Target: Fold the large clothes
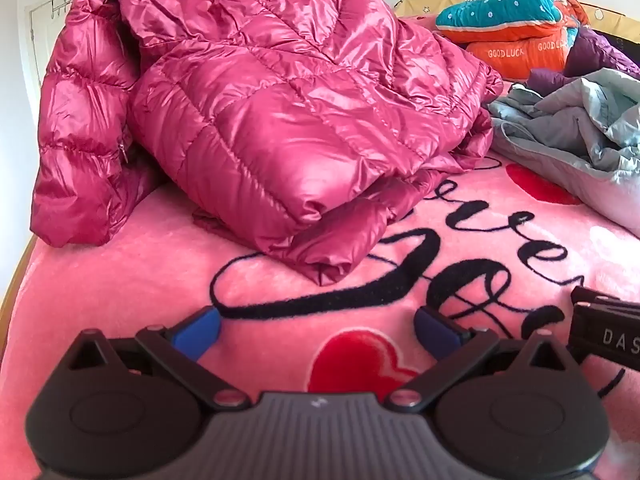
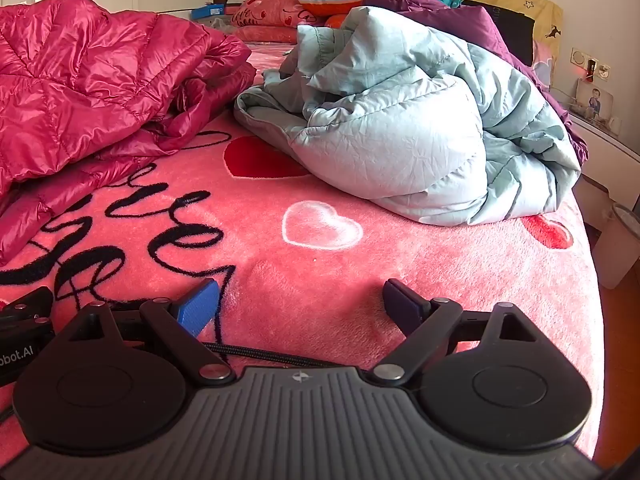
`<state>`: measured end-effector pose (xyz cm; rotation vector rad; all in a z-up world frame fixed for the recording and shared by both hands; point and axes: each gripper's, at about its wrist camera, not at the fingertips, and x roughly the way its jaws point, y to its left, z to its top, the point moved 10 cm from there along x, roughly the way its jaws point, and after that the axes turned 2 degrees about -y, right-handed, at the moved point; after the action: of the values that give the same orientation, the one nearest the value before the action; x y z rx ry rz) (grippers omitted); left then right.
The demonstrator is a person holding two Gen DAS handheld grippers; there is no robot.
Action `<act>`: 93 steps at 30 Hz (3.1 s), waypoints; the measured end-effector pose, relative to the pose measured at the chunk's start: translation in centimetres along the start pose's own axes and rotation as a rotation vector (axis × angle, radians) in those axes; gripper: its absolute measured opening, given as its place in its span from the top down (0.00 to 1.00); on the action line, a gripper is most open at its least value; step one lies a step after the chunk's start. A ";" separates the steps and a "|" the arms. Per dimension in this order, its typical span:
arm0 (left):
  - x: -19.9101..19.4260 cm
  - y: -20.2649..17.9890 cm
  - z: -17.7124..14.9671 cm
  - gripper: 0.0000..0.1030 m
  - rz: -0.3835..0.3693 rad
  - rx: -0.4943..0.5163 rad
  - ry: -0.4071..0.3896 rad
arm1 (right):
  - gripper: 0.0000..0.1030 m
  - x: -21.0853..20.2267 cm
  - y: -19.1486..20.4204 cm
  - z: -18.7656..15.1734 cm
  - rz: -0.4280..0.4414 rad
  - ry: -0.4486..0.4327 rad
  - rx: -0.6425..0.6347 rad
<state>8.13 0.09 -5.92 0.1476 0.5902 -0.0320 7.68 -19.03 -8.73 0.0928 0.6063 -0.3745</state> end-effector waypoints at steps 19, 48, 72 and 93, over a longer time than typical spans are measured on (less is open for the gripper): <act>-9.6 4.0 1.4 0.03 -0.095 0.033 -0.006 | 0.00 -6.6 -3.2 -1.5 0.141 0.046 0.083; -27.5 20.1 10.2 0.01 0.101 -0.079 -0.244 | 0.00 -32.7 4.4 11.0 0.254 -0.267 -0.149; -30.8 22.5 10.2 0.01 0.150 -0.117 -0.298 | 0.00 -39.3 7.6 13.0 0.353 -0.342 -0.240; -30.4 20.8 10.1 0.01 0.104 -0.136 -0.286 | 0.00 -39.5 7.1 12.9 0.401 -0.357 -0.186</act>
<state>-9.99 18.79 22.00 0.0401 0.2975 0.0870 -12.61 -2.43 24.26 -0.0313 0.2565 0.0575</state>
